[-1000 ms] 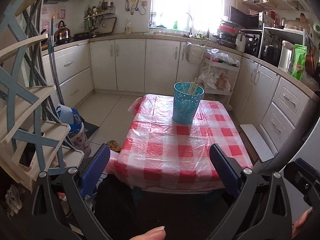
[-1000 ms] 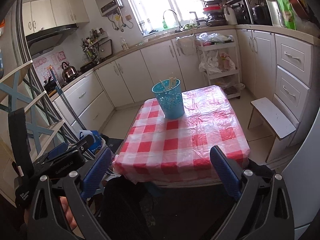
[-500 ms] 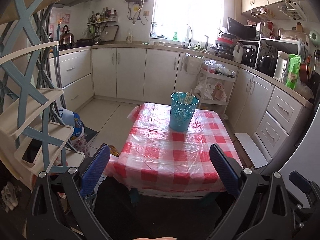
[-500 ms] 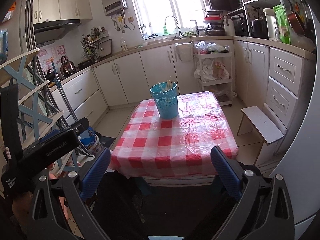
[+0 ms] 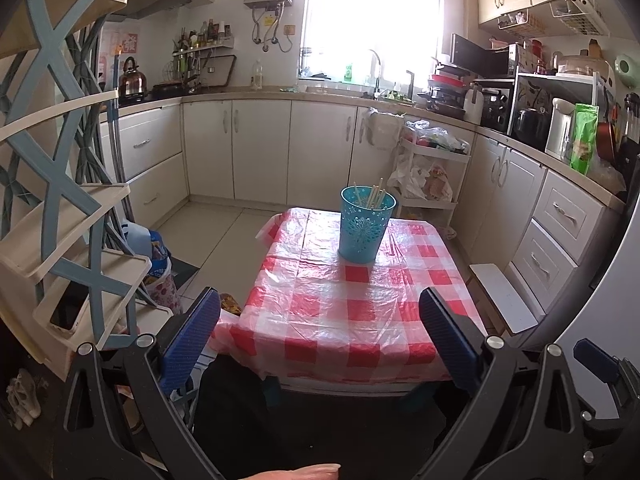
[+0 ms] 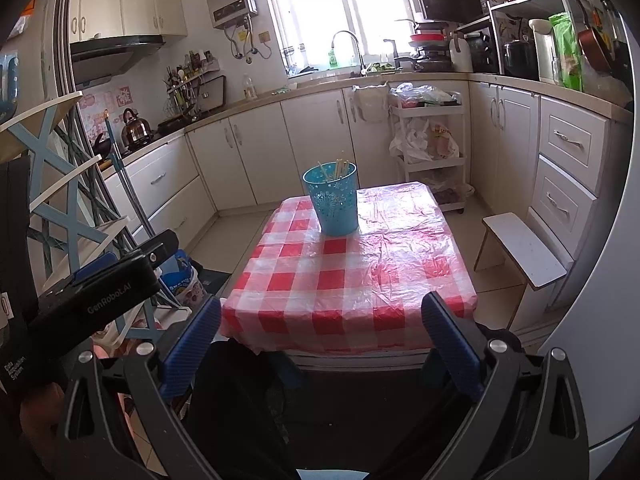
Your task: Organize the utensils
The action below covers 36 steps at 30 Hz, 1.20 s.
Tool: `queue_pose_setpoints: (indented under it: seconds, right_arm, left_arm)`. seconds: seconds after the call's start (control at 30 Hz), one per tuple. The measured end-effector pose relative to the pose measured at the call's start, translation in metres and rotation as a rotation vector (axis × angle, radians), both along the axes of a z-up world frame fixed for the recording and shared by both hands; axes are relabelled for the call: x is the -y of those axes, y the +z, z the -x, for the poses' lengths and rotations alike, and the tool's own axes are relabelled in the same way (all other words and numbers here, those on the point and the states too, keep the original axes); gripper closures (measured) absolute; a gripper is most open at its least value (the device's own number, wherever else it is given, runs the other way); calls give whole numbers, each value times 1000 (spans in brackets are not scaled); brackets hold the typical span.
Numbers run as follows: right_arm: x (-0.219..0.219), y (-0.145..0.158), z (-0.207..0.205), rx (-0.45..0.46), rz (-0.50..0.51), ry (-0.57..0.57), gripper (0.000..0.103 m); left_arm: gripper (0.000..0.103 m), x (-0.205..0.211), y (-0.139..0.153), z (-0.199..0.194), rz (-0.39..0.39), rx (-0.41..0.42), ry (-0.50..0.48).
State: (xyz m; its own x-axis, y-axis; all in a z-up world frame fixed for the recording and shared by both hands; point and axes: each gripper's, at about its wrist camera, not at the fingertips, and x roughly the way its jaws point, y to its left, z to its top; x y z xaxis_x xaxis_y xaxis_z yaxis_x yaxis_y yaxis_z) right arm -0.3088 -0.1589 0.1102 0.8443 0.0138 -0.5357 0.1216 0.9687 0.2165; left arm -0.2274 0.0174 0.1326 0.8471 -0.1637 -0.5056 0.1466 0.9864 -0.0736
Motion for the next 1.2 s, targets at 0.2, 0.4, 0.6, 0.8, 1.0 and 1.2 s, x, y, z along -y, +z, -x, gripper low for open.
queue_pose_setpoints:
  seconds: [0.2, 0.4, 0.6, 0.8, 1.0, 1.2]
  right_arm:
    - [-1, 0, 0, -1, 0, 0, 7]
    - [-3, -3, 1, -5, 1, 5, 7]
    - [-5, -4, 1, -4, 5, 7, 7]
    - [-5, -4, 1, -4, 5, 7, 7]
    - [-6, -4, 1, -5, 5, 7, 7]
    - [-7, -4, 1, -5, 6, 7, 7]
  left_arm:
    - [8, 2, -1, 2, -7, 3, -2]
    - [8, 1, -1, 2, -7, 4, -3]
    - [8, 1, -1, 2, -7, 5, -1]
    - [8, 0, 1, 3, -7, 8, 2]
    - [8, -1, 2, 3, -7, 8, 2]
    - [8, -2, 2, 4, -6, 7, 4]
